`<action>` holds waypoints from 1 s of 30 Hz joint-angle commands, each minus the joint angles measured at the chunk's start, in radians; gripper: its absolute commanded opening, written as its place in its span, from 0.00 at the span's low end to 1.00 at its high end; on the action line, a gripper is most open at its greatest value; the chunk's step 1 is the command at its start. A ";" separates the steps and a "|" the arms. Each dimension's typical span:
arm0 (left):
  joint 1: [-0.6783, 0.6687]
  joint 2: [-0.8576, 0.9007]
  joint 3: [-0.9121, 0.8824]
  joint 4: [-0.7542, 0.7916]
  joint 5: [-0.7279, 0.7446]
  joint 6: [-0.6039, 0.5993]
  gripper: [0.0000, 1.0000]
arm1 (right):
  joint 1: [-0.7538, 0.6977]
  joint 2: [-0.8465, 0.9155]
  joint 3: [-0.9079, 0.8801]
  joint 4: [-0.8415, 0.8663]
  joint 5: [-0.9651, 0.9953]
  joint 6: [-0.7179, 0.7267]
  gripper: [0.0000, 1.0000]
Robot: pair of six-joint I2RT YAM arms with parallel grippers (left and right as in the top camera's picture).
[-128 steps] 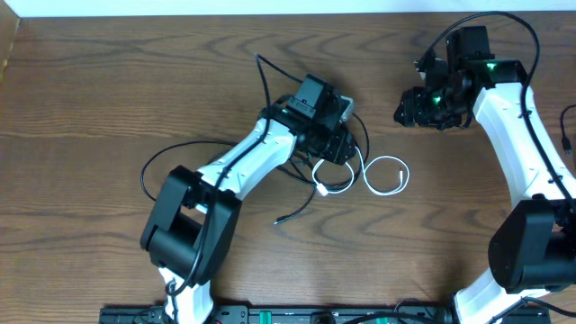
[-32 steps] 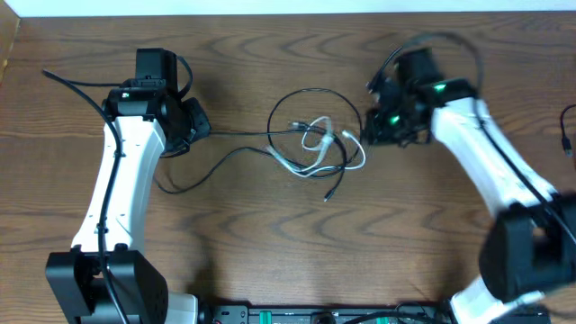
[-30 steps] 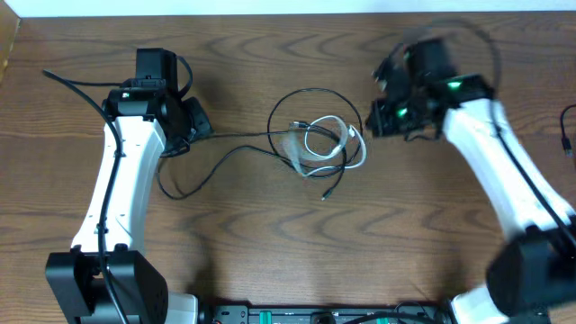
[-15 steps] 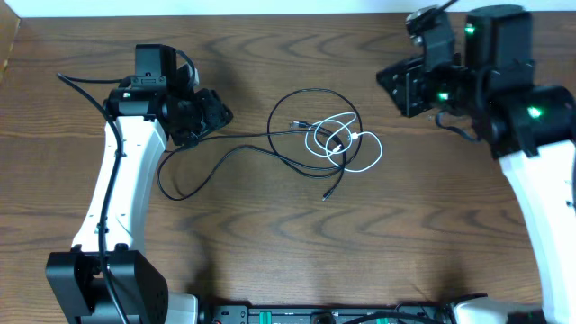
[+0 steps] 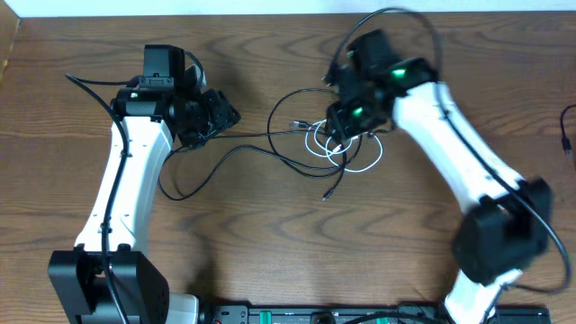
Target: Untangle cables
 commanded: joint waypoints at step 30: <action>0.002 0.013 -0.008 0.010 -0.065 -0.028 0.56 | 0.159 0.280 -0.126 0.197 0.309 -0.258 0.46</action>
